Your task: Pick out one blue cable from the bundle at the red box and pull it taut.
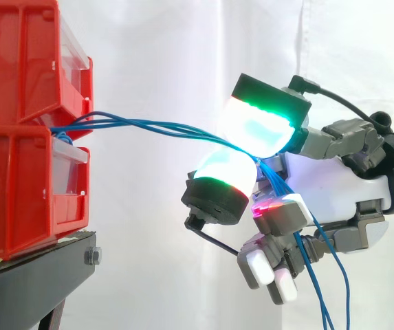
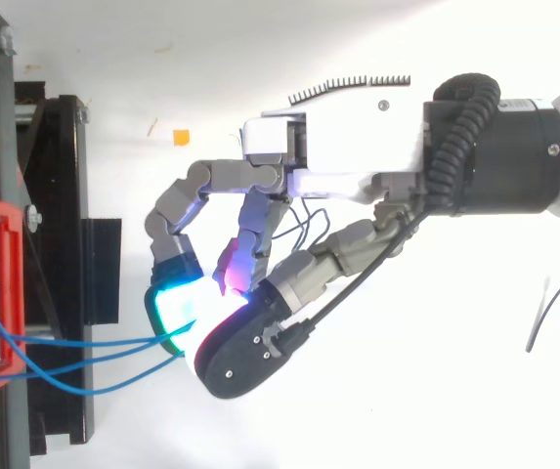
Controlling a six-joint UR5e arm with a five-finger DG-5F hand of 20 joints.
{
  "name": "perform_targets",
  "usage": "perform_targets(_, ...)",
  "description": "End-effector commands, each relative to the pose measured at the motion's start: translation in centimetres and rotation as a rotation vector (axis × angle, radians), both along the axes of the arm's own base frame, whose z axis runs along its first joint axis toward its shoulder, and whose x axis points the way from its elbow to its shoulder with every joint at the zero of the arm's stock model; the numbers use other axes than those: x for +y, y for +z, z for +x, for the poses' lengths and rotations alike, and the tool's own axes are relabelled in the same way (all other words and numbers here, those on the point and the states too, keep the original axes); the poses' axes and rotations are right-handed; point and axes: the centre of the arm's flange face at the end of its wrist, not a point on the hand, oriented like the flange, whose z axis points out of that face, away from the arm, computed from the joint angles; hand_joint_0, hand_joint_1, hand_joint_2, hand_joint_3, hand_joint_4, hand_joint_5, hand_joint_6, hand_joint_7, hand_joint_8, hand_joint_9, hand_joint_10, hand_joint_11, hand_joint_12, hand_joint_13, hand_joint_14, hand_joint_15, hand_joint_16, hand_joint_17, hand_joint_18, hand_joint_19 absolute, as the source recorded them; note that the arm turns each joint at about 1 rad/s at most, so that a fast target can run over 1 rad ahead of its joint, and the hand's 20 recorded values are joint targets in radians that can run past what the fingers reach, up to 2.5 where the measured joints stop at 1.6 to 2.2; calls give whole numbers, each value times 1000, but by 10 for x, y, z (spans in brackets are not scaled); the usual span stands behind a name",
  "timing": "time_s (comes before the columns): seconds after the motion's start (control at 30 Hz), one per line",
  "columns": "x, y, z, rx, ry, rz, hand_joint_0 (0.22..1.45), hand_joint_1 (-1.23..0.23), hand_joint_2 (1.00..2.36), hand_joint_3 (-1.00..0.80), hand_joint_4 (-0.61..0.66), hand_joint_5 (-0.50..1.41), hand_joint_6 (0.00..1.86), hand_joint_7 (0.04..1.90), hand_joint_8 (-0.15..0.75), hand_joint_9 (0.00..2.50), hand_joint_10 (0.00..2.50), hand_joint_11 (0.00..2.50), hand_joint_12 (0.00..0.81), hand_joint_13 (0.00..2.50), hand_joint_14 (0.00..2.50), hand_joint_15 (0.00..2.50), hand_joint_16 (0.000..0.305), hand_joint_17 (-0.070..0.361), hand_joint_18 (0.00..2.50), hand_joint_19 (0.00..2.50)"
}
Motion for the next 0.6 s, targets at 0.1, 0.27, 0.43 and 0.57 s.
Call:
perform_targets(0.1, -2, 0, 0, 1, -2, 4, 775, -894, 1000, -500, -176, -110, 934, 1253, 326, 1296, 26, 747, 363, 985, 18, 417, 47, 107, 998, 425)
perform_targets(0.27, -1, 0, 0, 1, 0, 4, 771, -898, 1000, -500, -175, -109, 931, 1270, 326, 1299, 24, 757, 361, 986, 16, 411, 48, 107, 999, 424)
perform_targets(0.43, 0, 0, 0, 0, 0, 4, 768, -908, 1000, -500, -185, -107, 931, 1264, 323, 1300, 25, 752, 358, 985, 16, 412, 47, 106, 998, 417)
perform_targets(0.57, 0, 0, 0, 1, 0, 4, 765, -915, 1000, -500, -176, -106, 929, 1264, 324, 1308, 26, 757, 357, 987, 16, 413, 47, 106, 995, 417)
